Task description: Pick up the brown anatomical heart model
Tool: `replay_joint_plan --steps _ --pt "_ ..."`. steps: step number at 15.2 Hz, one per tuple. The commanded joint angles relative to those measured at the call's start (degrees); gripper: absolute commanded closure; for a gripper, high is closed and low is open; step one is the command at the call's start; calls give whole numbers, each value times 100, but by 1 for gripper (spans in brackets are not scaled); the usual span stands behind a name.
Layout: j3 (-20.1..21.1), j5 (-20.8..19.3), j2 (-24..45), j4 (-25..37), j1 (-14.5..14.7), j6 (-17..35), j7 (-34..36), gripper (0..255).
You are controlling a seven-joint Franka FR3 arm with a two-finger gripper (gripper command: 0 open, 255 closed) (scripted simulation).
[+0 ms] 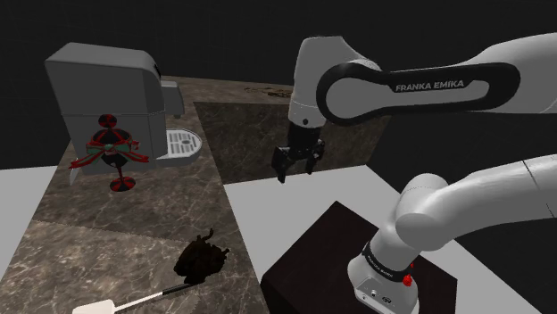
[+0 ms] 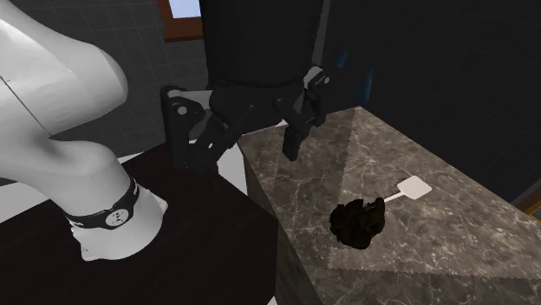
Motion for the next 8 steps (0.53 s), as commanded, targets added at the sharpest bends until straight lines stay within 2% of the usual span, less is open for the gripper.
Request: replay_joint_plan --steps 1,5,8 --pt "304 143 318 3 -33 381 471 0" --pt "936 309 1004 101 -134 1087 1430 0" --pt "1421 257 1640 283 -296 1619 2206 0"
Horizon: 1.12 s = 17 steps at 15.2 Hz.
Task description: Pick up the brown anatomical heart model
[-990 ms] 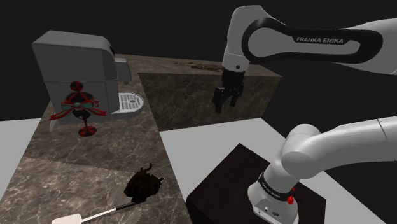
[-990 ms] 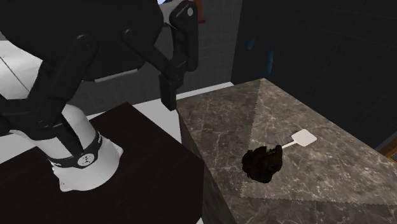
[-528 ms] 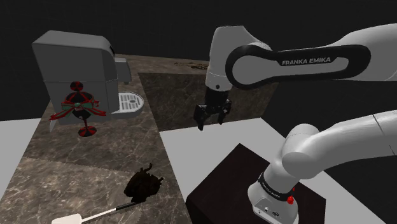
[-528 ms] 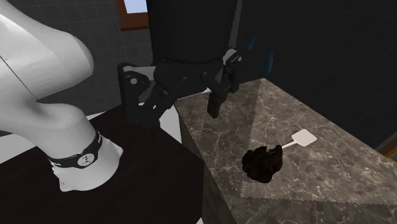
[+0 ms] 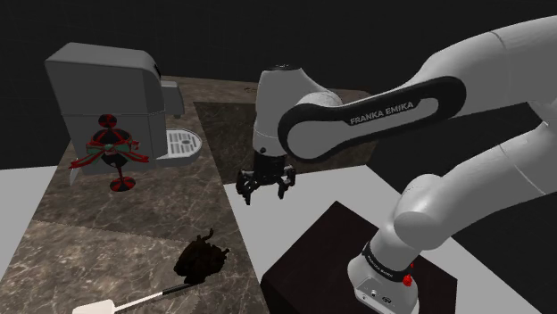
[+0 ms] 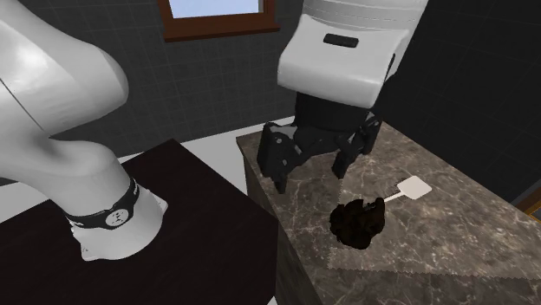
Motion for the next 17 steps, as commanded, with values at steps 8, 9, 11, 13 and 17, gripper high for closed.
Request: replay_joint_plan --steps 8,9,11,13,17 --pt "1255 -1503 2491 954 -646 1403 3020 0" --pt "1278 -1844 2824 1113 -638 1483 3439 0" --pt "1186 -2513 3472 1466 -494 1577 4245 0" --pt "947 -3065 4057 1857 -207 1609 4935 0" --pt "668 -3466 4508 2039 66 1782 5349 0"
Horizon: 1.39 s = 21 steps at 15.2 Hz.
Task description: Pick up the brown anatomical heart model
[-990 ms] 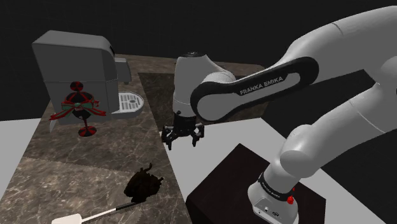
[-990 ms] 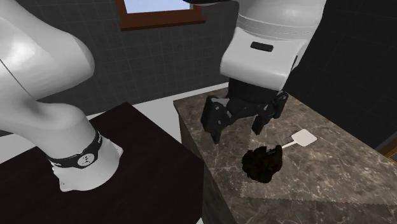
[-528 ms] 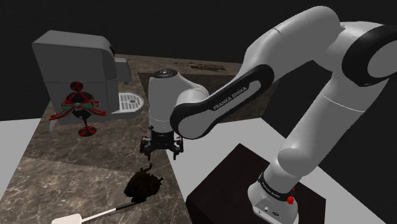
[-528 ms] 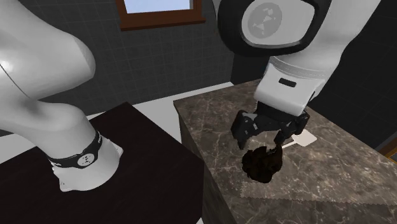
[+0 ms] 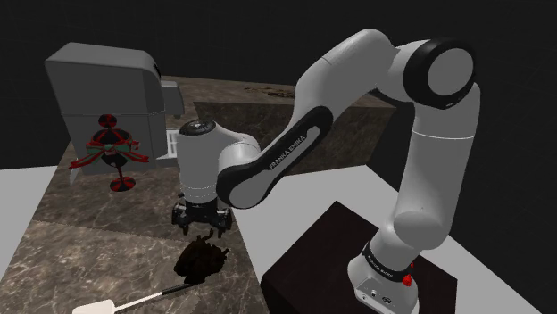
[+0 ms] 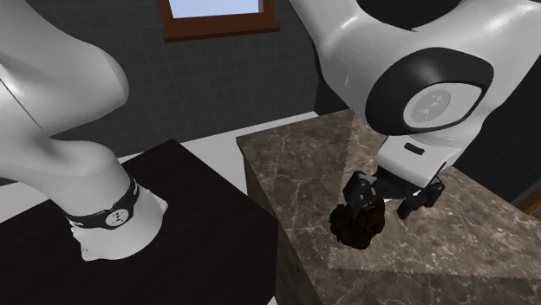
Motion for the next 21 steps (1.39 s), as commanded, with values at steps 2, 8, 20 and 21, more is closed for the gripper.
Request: replay_joint_plan --steps 2,8,20,21 --pt "-150 -246 255 40 127 160 190 0" --pt "-265 -414 428 46 213 294 301 255" --pt "-132 -218 226 41 113 137 171 255" --pt "-90 -152 159 43 81 82 126 255"
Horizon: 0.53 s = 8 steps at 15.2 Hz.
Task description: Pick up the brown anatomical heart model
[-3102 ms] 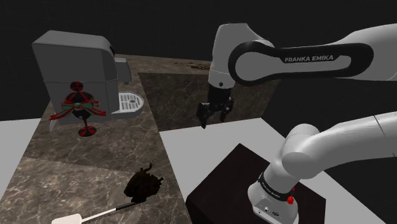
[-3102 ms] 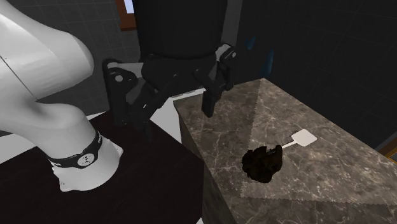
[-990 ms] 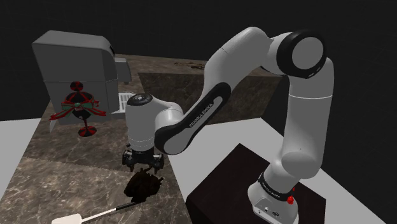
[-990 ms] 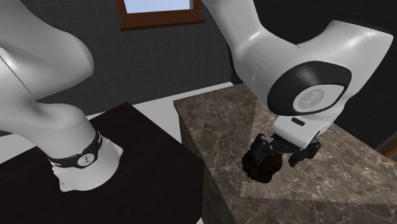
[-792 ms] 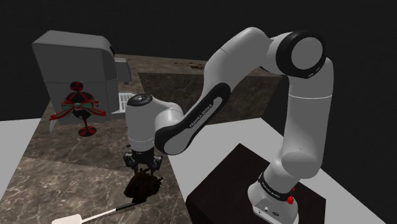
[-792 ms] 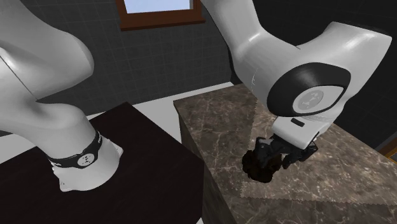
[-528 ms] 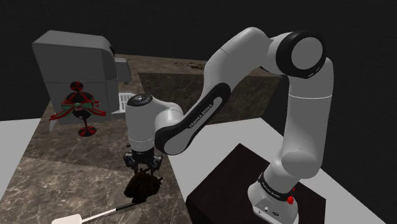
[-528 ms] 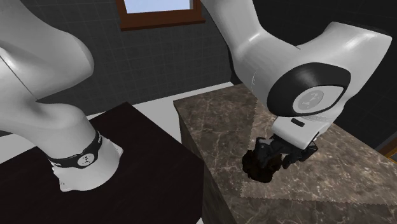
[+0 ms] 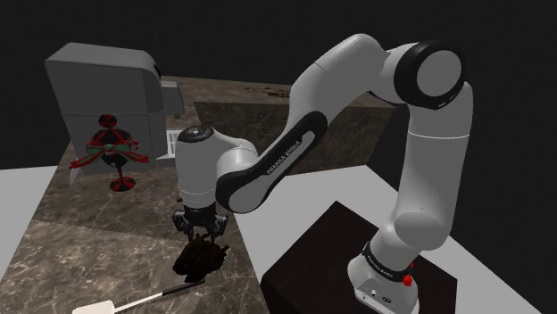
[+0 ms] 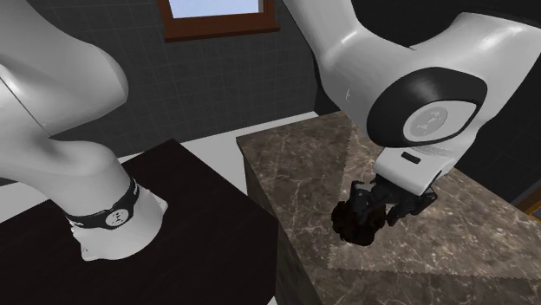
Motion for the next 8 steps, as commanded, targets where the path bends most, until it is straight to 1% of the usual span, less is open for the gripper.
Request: replay_joint_plan --steps 1,8 --pt "88 139 -147 -14 -76 -98 -99 255" --pt "336 602 -606 49 -273 -502 -417 255"
